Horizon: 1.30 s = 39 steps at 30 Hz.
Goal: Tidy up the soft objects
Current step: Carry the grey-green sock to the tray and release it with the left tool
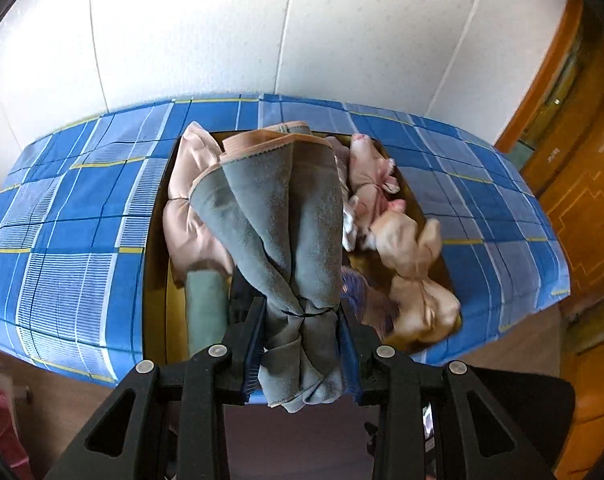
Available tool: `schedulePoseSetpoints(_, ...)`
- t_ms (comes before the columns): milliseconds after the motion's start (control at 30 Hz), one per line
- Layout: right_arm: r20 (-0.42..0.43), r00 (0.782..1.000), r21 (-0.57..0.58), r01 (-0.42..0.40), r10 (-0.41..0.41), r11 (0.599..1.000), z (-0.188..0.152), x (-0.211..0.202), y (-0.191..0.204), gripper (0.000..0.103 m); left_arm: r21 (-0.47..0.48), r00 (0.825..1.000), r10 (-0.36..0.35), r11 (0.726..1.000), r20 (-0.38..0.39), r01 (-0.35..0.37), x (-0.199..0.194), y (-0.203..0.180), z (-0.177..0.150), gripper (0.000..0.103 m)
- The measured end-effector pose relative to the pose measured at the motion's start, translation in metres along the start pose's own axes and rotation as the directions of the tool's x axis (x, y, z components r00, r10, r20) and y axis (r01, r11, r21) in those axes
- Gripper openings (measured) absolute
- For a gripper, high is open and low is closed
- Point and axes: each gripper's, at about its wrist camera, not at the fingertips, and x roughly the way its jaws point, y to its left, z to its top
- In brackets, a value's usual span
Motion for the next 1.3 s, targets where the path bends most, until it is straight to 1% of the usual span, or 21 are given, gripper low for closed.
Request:
schedulePoseSetpoints(133,0.001,1.0,0.005,-0.01,0.01,1.0,-0.001,-0.003,-0.01,0.041,-0.029,0.999,0.0,1.0,-0.037,-0.001,0.016,0.004,0.009,0.034)
schedulePoseSetpoints(333,-0.001,1.0,0.003,-0.029,0.029,1.0,-0.001,-0.004,-0.011,0.041,-0.054,0.994,0.03,0.998,-0.101,-0.036,0.049,0.01,0.02,0.035)
schedulePoseSetpoints(400,-0.003,0.999,0.001,-0.036,0.036,0.999,-0.001,-0.004,-0.013,0.041,-0.049,0.993,0.043,0.998,-0.107,-0.048,0.057,0.01,0.022,0.036)
schedulePoseSetpoints(467,-0.006,0.999,0.001,-0.042,0.042,0.999,-0.001,-0.005,-0.012,0.041,-0.035,0.994,0.053,0.998,-0.099,-0.057,0.06,0.01,0.023,0.049)
schedulePoseSetpoints(500,-0.007,0.999,0.001,-0.045,0.045,0.999,-0.001,-0.005,-0.012,0.041,-0.031,0.994,0.055,0.998,-0.09,-0.058,0.06,0.01,0.022,0.06)
schedulePoseSetpoints(533,-0.007,0.999,0.001,-0.047,0.047,0.999,-0.001,-0.006,-0.012,0.041,-0.028,0.995,0.062,0.998,-0.078,-0.065,0.058,0.009,0.022,0.067)
schedulePoseSetpoints(600,-0.006,0.999,0.0,-0.051,0.051,0.999,-0.001,-0.006,-0.013,0.041,-0.034,0.996,0.066,0.997,-0.056,-0.068,0.052,0.011,0.02,0.069)
schedulePoseSetpoints(667,-0.005,0.998,0.0,-0.055,0.055,0.998,0.0,-0.008,-0.016,0.041,-0.037,0.996,0.084,0.996,-0.021,-0.084,0.044,0.014,0.019,0.069)
schedulePoseSetpoints(733,-0.003,0.998,0.001,-0.057,0.057,0.998,0.0,-0.009,-0.017,0.041,-0.031,0.994,0.106,0.994,0.016,-0.105,0.035,0.016,0.017,0.066)
schedulePoseSetpoints(767,-0.002,0.998,-0.001,-0.057,0.057,0.998,0.0,-0.01,-0.017,0.041,-0.028,0.992,0.12,0.992,0.031,-0.119,0.031,0.016,0.016,0.063)
schedulePoseSetpoints(800,-0.001,0.998,-0.003,-0.056,0.056,0.998,0.001,-0.01,-0.017,0.041,-0.028,0.991,0.127,0.992,0.041,-0.126,0.029,0.017,0.016,0.052)
schedulePoseSetpoints(833,0.0,0.999,-0.006,-0.053,0.053,0.999,0.0,-0.01,-0.018,0.041,-0.031,0.991,0.129,0.991,0.042,-0.128,0.029,0.018,0.016,0.044)
schedulePoseSetpoints(900,-0.002,0.999,-0.008,-0.051,0.051,0.999,0.0,-0.01,-0.019,0.041,-0.035,0.99,0.135,0.99,0.035,-0.134,0.031,0.02,0.014,0.04)
schedulePoseSetpoints(1067,-0.009,0.999,-0.002,-0.047,0.047,0.999,-0.001,-0.009,-0.021,0.041,-0.016,0.992,0.124,0.992,-0.02,-0.124,0.051,0.015,0.011,0.038)
schedulePoseSetpoints(1167,-0.009,0.999,-0.007,-0.048,0.048,0.999,0.0,-0.009,-0.018,0.041,0.004,0.994,0.101,0.995,-0.041,-0.1,0.061,0.005,0.011,0.038)
schedulePoseSetpoints(1300,-0.001,0.998,-0.012,-0.059,0.059,0.998,0.001,-0.012,-0.016,0.041,-0.004,0.996,0.087,0.996,-0.028,-0.088,0.054,-0.001,0.007,0.039)
